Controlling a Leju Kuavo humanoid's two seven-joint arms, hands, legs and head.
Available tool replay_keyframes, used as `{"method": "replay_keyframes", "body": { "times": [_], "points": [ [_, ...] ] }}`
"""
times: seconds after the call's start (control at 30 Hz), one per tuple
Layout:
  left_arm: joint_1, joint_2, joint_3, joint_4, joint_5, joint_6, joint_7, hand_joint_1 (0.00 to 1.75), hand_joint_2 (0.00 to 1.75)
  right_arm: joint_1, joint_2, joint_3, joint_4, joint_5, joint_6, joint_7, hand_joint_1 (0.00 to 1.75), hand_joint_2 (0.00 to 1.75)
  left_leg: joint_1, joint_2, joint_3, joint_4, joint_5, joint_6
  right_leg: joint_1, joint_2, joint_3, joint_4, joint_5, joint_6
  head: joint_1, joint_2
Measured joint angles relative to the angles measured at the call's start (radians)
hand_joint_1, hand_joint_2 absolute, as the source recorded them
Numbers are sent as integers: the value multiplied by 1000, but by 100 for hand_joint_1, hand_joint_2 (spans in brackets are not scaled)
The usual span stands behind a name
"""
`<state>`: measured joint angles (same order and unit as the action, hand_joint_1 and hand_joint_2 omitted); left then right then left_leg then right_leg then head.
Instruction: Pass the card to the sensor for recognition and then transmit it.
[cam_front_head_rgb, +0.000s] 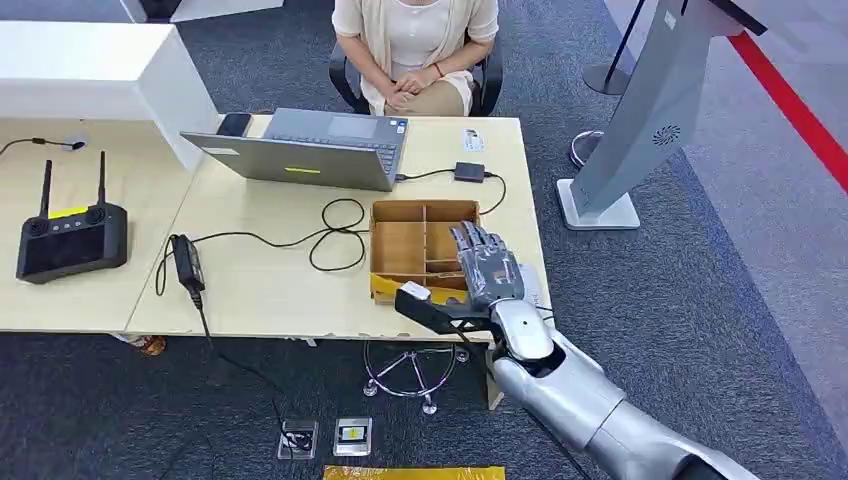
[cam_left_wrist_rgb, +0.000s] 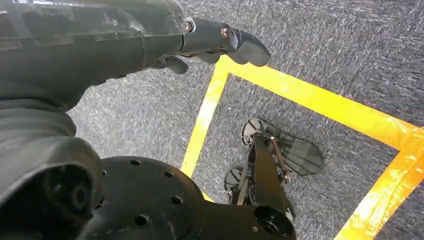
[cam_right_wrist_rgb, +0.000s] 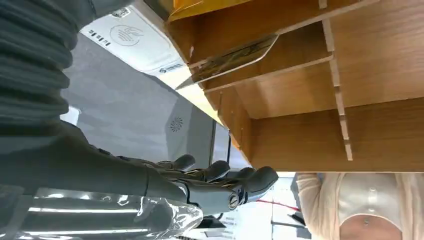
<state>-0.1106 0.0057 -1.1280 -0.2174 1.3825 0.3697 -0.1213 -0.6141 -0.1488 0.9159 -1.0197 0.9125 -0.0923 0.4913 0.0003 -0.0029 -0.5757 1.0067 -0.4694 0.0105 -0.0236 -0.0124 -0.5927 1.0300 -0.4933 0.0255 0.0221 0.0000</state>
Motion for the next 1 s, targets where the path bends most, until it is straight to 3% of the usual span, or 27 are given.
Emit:
{"method": "replay_keyframes", "body": {
  "times": [1.0],
  "points": [
    [0,-4,0,1,9,8,-5,0,0,-15,30,0,75,5,1,-14,0,175,0,0,0,0,0,0,0,0,0,0,0,0,0,0]
  ]
}}
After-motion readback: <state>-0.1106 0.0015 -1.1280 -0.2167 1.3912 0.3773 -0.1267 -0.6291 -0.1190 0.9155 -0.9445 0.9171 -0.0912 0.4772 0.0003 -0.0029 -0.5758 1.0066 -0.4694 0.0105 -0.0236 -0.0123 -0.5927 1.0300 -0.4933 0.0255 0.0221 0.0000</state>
